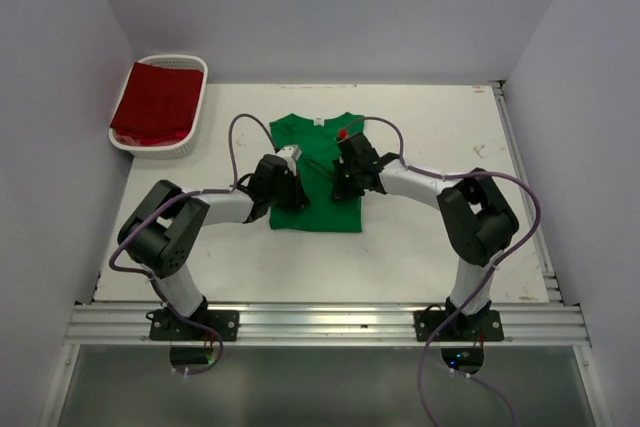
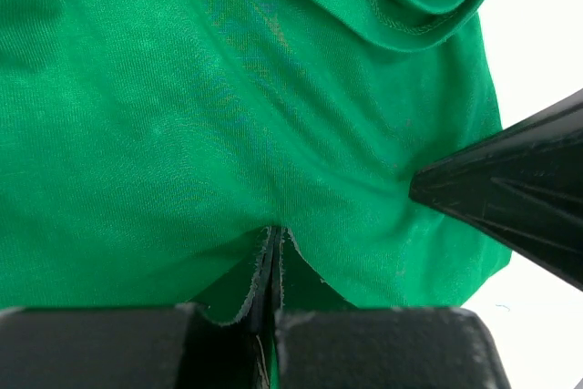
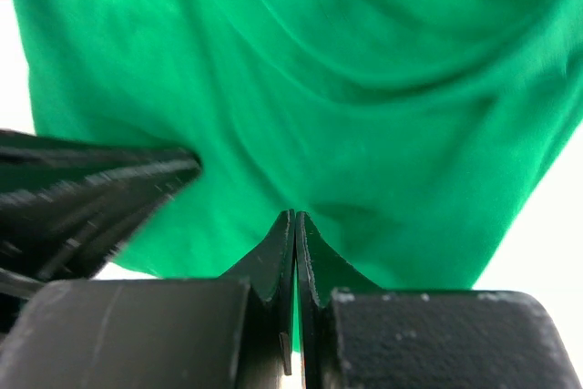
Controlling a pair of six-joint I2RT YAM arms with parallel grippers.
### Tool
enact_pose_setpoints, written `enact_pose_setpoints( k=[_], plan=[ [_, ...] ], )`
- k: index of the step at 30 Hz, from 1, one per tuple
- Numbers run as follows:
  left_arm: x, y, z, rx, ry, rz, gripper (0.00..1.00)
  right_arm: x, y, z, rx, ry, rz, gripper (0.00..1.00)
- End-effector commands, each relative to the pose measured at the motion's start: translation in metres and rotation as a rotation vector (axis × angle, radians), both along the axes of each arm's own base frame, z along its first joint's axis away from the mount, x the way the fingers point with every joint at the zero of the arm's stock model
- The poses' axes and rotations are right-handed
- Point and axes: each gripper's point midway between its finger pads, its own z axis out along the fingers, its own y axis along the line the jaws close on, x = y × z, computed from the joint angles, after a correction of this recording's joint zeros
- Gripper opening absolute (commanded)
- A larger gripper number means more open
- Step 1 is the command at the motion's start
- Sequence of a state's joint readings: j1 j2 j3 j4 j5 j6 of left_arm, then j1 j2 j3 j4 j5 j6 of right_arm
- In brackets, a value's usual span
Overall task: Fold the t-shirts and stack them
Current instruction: Fold the folded rectangular tshirt in 1/3 of the way
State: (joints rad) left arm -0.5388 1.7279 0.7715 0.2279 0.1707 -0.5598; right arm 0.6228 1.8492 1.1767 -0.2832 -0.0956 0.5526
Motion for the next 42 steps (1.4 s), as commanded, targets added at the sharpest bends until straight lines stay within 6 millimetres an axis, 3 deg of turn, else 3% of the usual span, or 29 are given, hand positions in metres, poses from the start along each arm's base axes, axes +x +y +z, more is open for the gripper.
enact_pose_setpoints(
  k=[1, 3, 7, 14, 21, 27, 31, 35, 37, 38, 40, 41, 42],
  plan=[
    [0.003, 0.005, -0.001, 0.009, -0.027, 0.022, 0.0, 0.018, 0.01, 0.012, -0.005, -0.048, 0.016, 0.0],
    [0.003, 0.007, -0.001, 0.016, -0.026, 0.026, 0.0, 0.029, 0.011, 0.015, -0.017, -0.071, 0.008, 0.0],
    [-0.006, 0.011, -0.004, 0.02, -0.011, 0.023, 0.0, 0.043, 0.007, -0.006, -0.074, -0.046, -0.006, 0.0],
    [-0.017, 0.018, 0.0, 0.023, -0.012, 0.027, 0.0, 0.07, -0.002, -0.018, -0.119, -0.046, -0.05, 0.0],
    [-0.024, 0.022, 0.001, 0.025, -0.012, 0.023, 0.0, 0.103, -0.014, 0.003, -0.15, -0.103, -0.093, 0.0],
    [-0.027, 0.023, -0.004, 0.032, 0.001, 0.018, 0.0, 0.128, -0.02, 0.011, -0.173, -0.122, -0.112, 0.0],
    [-0.028, 0.024, -0.006, 0.032, 0.005, 0.019, 0.0, 0.143, -0.026, 0.002, -0.207, -0.117, -0.122, 0.0],
    [-0.027, 0.025, -0.002, 0.039, -0.007, 0.023, 0.0, 0.153, -0.031, 0.01, -0.221, -0.128, -0.133, 0.0],
    [-0.024, 0.027, 0.012, 0.038, -0.046, 0.027, 0.0, 0.151, -0.036, 0.019, -0.234, -0.147, -0.14, 0.0],
    [-0.018, 0.029, 0.035, 0.019, -0.111, 0.043, 0.0, 0.148, -0.039, 0.037, -0.222, -0.183, -0.153, 0.0],
    [-0.013, 0.037, 0.06, 0.017, -0.201, 0.076, 0.0, 0.146, -0.054, 0.057, -0.252, -0.25, -0.202, 0.0],
    [-0.011, 0.041, 0.076, 0.01, -0.251, 0.093, 0.0, 0.133, -0.064, 0.055, -0.274, -0.25, -0.211, 0.0],
    [-0.011, 0.044, 0.107, -0.014, -0.329, 0.098, 0.0, 0.133, -0.067, 0.088, -0.236, -0.326, -0.241, 0.0]
  ],
)
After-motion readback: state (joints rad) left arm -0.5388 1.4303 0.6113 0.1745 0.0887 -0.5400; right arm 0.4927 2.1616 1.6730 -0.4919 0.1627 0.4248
